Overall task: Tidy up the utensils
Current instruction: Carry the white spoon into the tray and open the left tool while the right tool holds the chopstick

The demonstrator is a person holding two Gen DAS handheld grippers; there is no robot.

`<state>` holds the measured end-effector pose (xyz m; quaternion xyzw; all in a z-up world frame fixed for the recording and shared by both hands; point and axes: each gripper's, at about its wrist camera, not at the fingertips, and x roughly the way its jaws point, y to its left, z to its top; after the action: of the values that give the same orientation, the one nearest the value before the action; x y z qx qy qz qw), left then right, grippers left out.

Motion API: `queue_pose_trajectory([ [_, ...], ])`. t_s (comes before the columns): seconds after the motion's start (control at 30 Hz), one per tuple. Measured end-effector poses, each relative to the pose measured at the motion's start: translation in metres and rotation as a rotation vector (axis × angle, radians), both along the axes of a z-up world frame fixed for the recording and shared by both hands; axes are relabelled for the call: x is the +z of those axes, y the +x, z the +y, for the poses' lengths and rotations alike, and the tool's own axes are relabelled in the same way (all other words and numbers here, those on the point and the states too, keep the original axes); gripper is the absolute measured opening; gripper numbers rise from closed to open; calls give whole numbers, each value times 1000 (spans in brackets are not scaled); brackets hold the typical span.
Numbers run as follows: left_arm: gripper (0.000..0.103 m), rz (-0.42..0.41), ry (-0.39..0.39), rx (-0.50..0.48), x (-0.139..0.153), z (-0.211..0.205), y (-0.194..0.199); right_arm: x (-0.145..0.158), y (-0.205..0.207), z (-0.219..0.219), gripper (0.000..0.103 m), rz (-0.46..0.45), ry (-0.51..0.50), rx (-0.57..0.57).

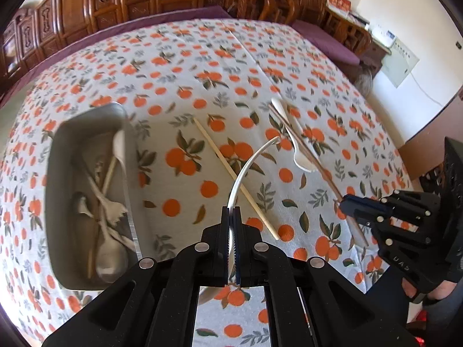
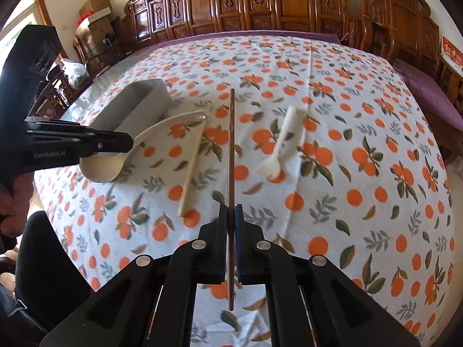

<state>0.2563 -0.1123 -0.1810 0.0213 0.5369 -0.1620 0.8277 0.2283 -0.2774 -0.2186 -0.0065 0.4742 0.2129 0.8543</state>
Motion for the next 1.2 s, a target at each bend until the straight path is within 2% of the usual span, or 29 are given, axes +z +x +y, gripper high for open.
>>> queue_pose_trajectory([
  [0.2, 1, -41, -30, 47, 24, 29, -2, 12, 2, 23, 6, -20, 28, 19],
  [0.43, 1, -54, -45, 124, 31, 73, 4, 20, 6, 53, 6, -28, 50, 47],
  [0.83, 1, -10, -53, 260, 7, 128, 30, 26, 12, 80, 6, -28, 65, 76],
  [1.2, 1, 24, -16, 308, -22, 140, 50, 23, 17, 86, 6, -16, 69, 80],
])
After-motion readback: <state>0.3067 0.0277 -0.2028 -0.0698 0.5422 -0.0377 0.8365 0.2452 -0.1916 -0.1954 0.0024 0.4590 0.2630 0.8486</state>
